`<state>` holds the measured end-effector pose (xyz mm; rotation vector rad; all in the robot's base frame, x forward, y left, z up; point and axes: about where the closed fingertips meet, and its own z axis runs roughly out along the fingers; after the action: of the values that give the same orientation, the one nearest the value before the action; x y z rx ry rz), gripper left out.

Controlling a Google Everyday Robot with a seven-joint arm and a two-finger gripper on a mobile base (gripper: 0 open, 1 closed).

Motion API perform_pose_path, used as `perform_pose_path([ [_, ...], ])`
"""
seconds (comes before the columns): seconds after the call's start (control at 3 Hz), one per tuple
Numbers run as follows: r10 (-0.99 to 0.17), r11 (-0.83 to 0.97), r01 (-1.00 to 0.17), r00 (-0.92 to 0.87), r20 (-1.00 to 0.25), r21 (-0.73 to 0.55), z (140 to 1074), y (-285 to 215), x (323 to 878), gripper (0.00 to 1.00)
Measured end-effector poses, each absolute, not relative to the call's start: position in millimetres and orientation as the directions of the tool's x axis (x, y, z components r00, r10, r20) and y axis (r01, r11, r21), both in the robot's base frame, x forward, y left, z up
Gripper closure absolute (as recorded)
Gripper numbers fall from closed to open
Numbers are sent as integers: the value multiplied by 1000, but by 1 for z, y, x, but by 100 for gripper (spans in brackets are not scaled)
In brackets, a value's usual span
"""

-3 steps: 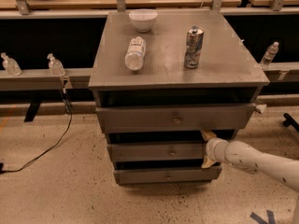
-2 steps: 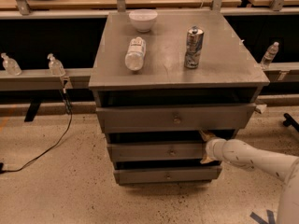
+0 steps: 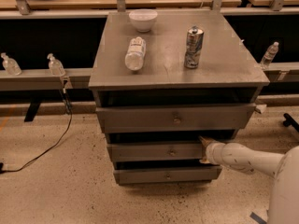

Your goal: Open middle drawer

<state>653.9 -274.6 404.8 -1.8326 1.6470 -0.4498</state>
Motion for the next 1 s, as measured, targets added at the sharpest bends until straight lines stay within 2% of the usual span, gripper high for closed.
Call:
perform_pose_path([
  [1.0, -968, -29, -847, 155, -195, -532, 405, -259, 591, 39],
])
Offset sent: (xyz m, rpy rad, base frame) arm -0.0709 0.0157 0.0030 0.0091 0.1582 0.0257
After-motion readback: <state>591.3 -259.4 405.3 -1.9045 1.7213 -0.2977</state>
